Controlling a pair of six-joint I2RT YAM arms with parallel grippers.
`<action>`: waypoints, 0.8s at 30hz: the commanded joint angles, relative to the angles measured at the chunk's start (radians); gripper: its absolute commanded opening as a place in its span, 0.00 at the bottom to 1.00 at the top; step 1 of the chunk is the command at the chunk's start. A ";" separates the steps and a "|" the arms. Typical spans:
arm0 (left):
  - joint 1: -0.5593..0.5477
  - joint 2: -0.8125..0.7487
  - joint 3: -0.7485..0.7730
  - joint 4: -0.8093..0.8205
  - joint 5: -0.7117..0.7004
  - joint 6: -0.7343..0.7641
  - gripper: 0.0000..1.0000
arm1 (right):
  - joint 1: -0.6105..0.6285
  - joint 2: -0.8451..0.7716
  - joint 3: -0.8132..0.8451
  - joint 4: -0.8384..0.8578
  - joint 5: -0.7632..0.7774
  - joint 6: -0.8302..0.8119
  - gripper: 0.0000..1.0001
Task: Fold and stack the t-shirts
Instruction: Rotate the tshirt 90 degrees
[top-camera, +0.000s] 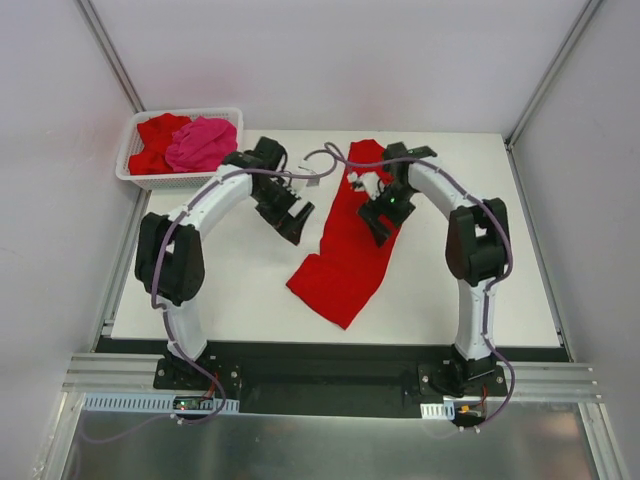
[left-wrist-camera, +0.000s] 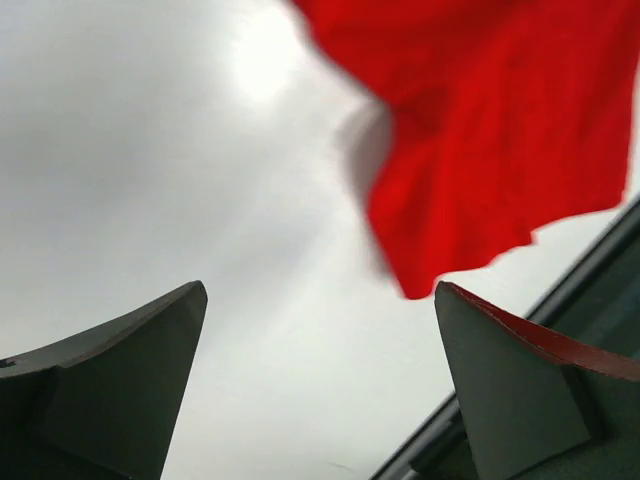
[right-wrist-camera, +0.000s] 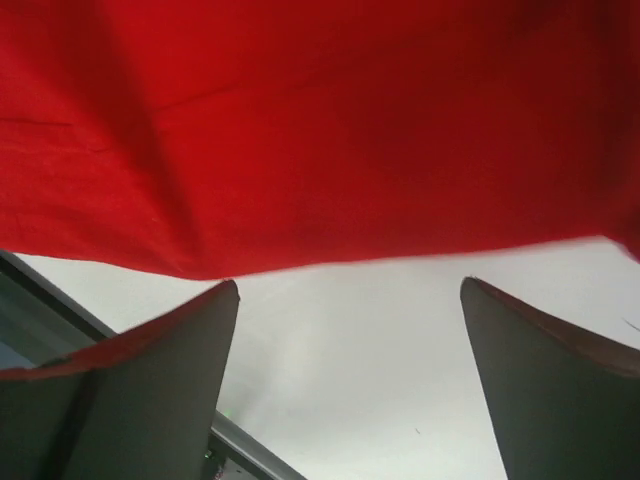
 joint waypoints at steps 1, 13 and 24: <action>0.136 0.044 0.136 -0.013 -0.109 0.086 0.99 | 0.113 -0.113 -0.135 0.084 -0.040 -0.084 0.96; 0.369 0.086 0.291 0.009 -0.174 0.160 0.99 | 0.320 -0.246 -0.304 0.318 0.064 -0.038 0.96; 0.431 0.089 0.262 0.013 -0.148 0.175 0.99 | 0.510 -0.573 -0.784 0.690 0.236 -0.046 0.96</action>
